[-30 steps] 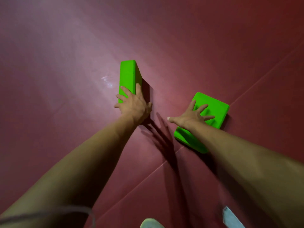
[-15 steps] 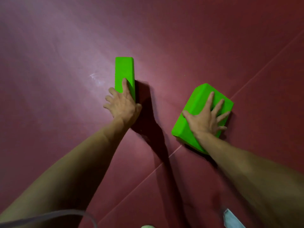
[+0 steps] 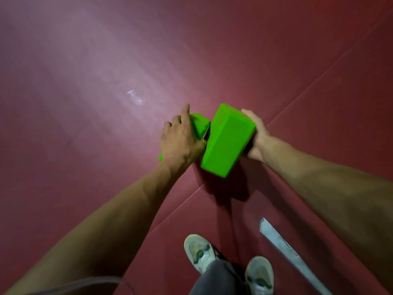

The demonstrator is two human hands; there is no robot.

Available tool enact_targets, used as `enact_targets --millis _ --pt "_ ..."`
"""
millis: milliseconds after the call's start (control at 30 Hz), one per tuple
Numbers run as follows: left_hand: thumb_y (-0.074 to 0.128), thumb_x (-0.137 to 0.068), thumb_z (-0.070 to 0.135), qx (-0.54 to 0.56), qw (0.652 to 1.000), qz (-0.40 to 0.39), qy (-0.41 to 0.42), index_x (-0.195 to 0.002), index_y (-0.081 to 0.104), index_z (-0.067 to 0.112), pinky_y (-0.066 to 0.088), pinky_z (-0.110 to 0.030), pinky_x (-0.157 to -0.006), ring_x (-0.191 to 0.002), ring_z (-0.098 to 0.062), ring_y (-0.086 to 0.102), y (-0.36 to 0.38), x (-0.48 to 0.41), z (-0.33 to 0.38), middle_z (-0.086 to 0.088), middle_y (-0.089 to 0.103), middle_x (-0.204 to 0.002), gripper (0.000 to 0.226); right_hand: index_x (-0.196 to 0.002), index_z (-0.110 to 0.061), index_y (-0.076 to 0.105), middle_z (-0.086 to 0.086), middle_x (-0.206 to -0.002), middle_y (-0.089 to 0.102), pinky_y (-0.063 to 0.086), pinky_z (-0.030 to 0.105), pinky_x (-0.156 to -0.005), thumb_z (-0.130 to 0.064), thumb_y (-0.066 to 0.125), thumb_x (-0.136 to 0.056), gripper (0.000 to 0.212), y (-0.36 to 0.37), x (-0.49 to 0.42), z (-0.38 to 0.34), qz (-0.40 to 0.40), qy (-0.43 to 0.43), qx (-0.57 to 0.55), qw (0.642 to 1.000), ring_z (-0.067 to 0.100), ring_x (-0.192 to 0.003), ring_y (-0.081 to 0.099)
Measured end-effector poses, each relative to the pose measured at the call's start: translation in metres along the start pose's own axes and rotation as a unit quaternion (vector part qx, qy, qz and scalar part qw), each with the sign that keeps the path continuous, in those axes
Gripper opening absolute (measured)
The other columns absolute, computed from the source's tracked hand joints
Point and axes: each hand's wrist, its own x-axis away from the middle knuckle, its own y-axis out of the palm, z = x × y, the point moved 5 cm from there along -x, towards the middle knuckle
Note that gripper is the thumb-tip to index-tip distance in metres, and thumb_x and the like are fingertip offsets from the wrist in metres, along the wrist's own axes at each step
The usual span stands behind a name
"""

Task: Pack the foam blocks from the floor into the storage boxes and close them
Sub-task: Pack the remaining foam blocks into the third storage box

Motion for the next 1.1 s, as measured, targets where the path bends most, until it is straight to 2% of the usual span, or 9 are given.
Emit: enact_targets --millis 133,267,367,500,567,667,833,933,1100 --pt "0.066 -0.073 0.046 0.059 0.997 -0.004 -0.044 -0.153 0.026 0.018 0.042 -0.045 -0.096 -0.116 -0.04 0.05 -0.04 0.029 -0.014 -0.016 0.056 -0.132 0.093 -0.085 -0.019 0.066 0.004 -0.083 0.063 0.058 0.038 -0.061 -0.057 0.058 -0.092 0.039 0.014 0.046 0.004 0.003 0.037 0.154 0.987 0.019 -0.072 0.065" --pt "0.063 -0.071 0.046 0.026 0.994 0.011 -0.108 -0.152 0.027 0.013 0.042 -0.046 -0.099 -0.115 -0.041 0.052 -0.073 0.063 -0.036 -0.018 0.056 -0.131 0.094 -0.112 -0.016 0.062 0.014 -0.111 0.065 0.056 0.049 -0.094 -0.057 0.074 -0.075 0.057 0.073 0.085 0.013 -0.108 0.073 0.117 0.985 0.027 -0.104 0.064" --pt "0.064 -0.071 0.051 0.016 0.973 0.045 -0.225 -0.151 0.028 0.011 0.041 -0.047 -0.098 -0.115 -0.041 0.053 -0.099 0.074 -0.073 -0.018 0.057 -0.126 0.096 -0.094 -0.007 0.066 0.016 -0.105 0.072 0.06 0.052 -0.082 -0.053 0.082 -0.074 0.053 0.113 0.095 0.012 0.005 -0.03 0.192 0.981 0.027 -0.091 0.072" --pt "0.065 -0.072 0.053 0.012 0.958 0.086 -0.274 -0.151 0.028 0.014 0.041 -0.048 -0.097 -0.117 -0.041 0.052 -0.124 0.106 -0.12 -0.016 0.057 -0.129 0.095 -0.095 -0.004 0.073 0.011 -0.095 0.076 0.062 0.048 -0.074 -0.094 0.072 -0.027 0.113 0.165 0.097 0.012 0.08 -0.093 0.414 0.902 0.029 -0.086 0.075" --pt "0.064 -0.073 0.049 -0.007 0.956 0.099 -0.275 -0.151 0.029 0.015 0.042 -0.047 -0.095 -0.116 -0.04 0.052 -0.131 0.13 -0.133 -0.015 0.055 -0.132 0.093 -0.098 -0.007 0.075 0.008 -0.095 0.077 0.062 0.046 -0.078 -0.093 0.073 -0.029 0.111 0.199 0.106 0.021 0.014 -0.097 0.478 0.873 0.026 -0.085 0.075" --pt "0.067 -0.07 0.045 -0.028 0.94 0.128 -0.314 -0.153 0.027 0.015 0.043 -0.047 -0.093 -0.115 -0.038 0.052 -0.149 0.17 -0.158 -0.013 0.055 -0.131 0.097 -0.105 -0.011 0.074 0.004 -0.093 0.078 0.06 0.049 -0.079 -0.064 0.086 -0.056 0.073 0.249 0.152 0.059 -0.147 -0.016 0.489 0.86 0.02 -0.084 0.075" --pt "0.074 -0.074 0.057 -0.036 0.914 0.153 -0.374 -0.157 0.021 0.01 0.045 -0.047 -0.09 -0.115 -0.037 0.054 -0.178 0.254 -0.207 -0.011 0.055 -0.134 0.109 -0.125 -0.007 0.046 0.009 -0.099 0.072 0.054 0.064 -0.06 -0.051 0.096 -0.035 0.112 0.303 0.215 0.127 -0.178 -0.031 0.612 0.77 0.026 -0.08 0.072" --pt "0.077 -0.073 0.059 -0.04 0.897 0.166 -0.407 -0.157 0.019 0.011 0.044 -0.046 -0.091 -0.115 -0.035 0.054 -0.197 0.311 -0.231 -0.009 0.056 -0.135 0.112 -0.121 -0.009 0.04 0.01 -0.103 0.067 0.057 0.042 -0.053 -0.051 0.087 -0.047 0.096 0.334 0.254 0.163 -0.184 -0.106 0.657 0.724 0.026 -0.082 0.07" --pt "0.083 -0.069 0.048 -0.013 0.855 0.182 -0.485 -0.152 0.026 0.007 0.044 -0.045 -0.094 -0.118 -0.034 0.054 -0.222 0.431 -0.271 -0.011 0.057 -0.133 0.109 -0.134 -0.006 0.035 0.018 -0.131 0.043 0.044 0.036 -0.083 -0.053 0.082 -0.065 0.096 0.379 0.325 0.231 -0.238 -0.269 0.775 0.519 0.038 -0.115 0.054"
